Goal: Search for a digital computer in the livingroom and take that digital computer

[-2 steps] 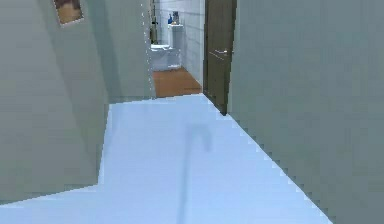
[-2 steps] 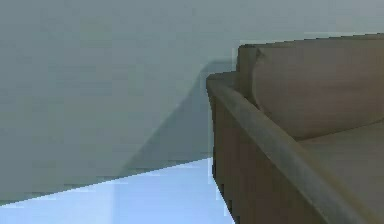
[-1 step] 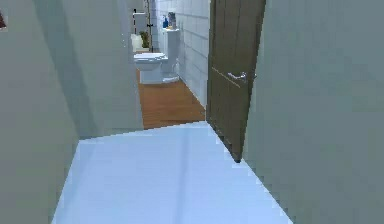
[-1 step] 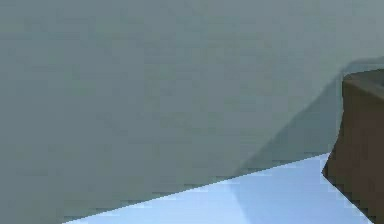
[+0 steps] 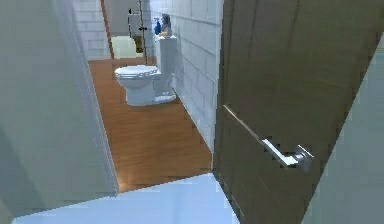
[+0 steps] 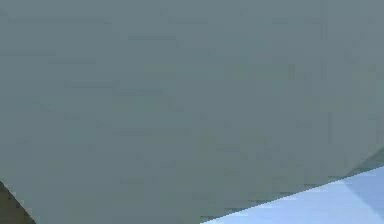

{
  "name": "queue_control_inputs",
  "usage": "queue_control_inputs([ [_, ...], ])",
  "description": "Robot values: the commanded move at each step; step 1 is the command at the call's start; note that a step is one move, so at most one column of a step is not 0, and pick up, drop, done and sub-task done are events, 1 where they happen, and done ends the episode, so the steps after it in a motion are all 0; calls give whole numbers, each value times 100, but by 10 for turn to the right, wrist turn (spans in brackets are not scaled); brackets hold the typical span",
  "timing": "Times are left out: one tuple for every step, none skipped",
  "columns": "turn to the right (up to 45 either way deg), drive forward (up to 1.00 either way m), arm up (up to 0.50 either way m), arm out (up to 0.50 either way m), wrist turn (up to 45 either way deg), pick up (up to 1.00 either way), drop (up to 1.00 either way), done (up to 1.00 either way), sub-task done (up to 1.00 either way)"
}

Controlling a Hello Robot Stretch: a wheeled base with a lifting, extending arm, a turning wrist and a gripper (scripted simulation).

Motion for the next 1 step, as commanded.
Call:
queue_control_inputs([
  [-30, 0, 0, 0, 0, 0, 0, 0, 0],
])
